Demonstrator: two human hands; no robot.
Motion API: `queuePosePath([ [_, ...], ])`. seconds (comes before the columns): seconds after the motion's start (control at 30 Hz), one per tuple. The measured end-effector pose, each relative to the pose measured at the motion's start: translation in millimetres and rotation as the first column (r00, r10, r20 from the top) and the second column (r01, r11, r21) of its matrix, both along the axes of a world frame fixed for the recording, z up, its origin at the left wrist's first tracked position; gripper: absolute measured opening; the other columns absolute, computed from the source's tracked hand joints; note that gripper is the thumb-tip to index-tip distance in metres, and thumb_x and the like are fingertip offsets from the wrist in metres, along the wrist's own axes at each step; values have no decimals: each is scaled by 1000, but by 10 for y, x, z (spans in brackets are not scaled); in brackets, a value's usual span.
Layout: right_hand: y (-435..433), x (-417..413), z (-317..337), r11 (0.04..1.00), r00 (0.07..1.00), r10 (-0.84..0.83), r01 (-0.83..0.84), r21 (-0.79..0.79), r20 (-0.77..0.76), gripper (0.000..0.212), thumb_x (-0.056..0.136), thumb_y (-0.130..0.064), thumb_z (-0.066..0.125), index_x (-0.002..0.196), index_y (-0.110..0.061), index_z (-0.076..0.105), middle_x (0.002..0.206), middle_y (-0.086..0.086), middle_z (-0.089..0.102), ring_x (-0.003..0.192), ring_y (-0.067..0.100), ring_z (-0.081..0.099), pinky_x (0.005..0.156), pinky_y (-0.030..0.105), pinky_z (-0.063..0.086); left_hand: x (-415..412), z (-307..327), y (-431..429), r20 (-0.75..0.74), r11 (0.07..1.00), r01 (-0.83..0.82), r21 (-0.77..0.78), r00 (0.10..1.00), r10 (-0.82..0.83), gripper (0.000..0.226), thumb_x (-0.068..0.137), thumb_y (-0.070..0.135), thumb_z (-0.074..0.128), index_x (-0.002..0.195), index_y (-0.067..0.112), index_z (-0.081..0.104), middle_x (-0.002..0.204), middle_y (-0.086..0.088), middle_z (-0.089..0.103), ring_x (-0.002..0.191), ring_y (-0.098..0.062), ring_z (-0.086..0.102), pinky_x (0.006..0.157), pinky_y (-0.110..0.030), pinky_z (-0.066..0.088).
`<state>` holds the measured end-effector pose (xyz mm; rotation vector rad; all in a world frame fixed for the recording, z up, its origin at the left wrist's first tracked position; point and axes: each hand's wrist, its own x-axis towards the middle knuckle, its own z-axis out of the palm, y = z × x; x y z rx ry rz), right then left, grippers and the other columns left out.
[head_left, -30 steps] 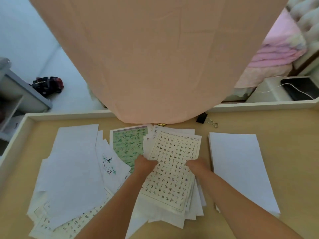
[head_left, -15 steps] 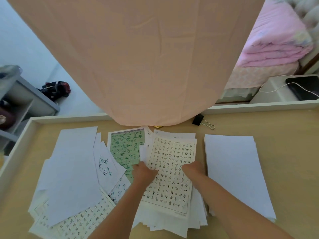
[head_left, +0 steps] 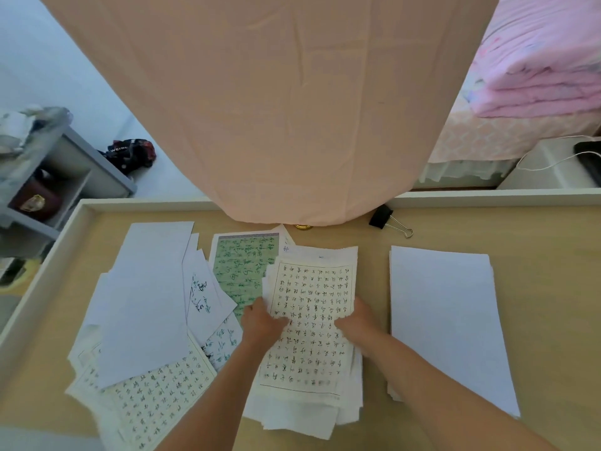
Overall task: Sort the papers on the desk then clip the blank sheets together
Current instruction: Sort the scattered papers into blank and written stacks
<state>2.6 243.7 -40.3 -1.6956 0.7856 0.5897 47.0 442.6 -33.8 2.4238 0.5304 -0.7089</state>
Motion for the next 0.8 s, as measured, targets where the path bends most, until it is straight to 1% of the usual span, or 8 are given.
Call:
queuePosePath([
  [0.07,-88,-40,62,998,998,31,-29,-48,50,30,86,-6,67,111,-20,60,105,-1,68,89,16,66,79,37,59,-35,16,43,34,999,-21,-44,999,22,86,77,34,79,147,11,33,139,-12,45,130,-31,42,111,-49,37],
  [0.13,-175,-55,206,999,992,41,-42,12,117,28,88,-6,69,112,-19,60,104,-4,66,93,14,64,82,32,55,-54,84,89,100,990,-51,-128,993,64,87,75,39,81,145,13,36,138,-7,51,127,-28,48,108,-49,41],
  [0.2,-242,-69,449,995,980,27,-46,93,197,27,89,-5,69,105,-24,58,101,-9,64,95,11,61,85,28,49,-50,282,110,137,934,-109,-340,977,164,82,75,34,82,142,15,39,133,-4,57,119,-24,56,102,-48,47],
  [0.3,-283,-55,784,986,944,-75,21,167,321,32,89,-1,68,99,-30,61,103,-9,69,92,3,65,78,22,51,9,693,114,126,801,-135,-583,959,253,59,80,25,79,130,20,50,118,1,67,104,-19,67,84,-37,57],
  [0.4,-244,-33,1108,984,887,-141,79,157,440,32,88,0,68,102,-29,64,98,-15,71,87,-4,66,73,17,53,61,1135,125,208,734,-94,-672,928,309,28,83,19,76,109,19,66,103,-2,75,88,-18,73,75,-39,60],
  [0.47,-192,-36,1288,986,852,-152,98,131,501,31,88,-1,69,107,-25,66,98,-17,70,89,-5,66,73,15,52,43,1364,145,259,686,-65,-725,897,358,22,83,15,76,103,18,68,97,-1,76,86,-19,74,74,-40,61],
  [0.67,4,-169,1543,995,802,-98,58,87,589,33,81,-8,78,105,-29,66,99,-16,71,85,-7,68,67,12,54,-148,1597,180,385,622,94,-777,853,352,46,78,16,81,119,18,60,108,1,74,97,-15,72,78,-38,60],
  [0.8,58,-217,1581,994,778,-102,62,86,620,42,79,-8,80,115,-25,65,107,-8,74,100,6,70,86,35,59,-243,1545,266,423,646,125,-753,844,329,58,74,25,85,122,21,53,110,3,71,99,-13,70,82,-41,60],
])
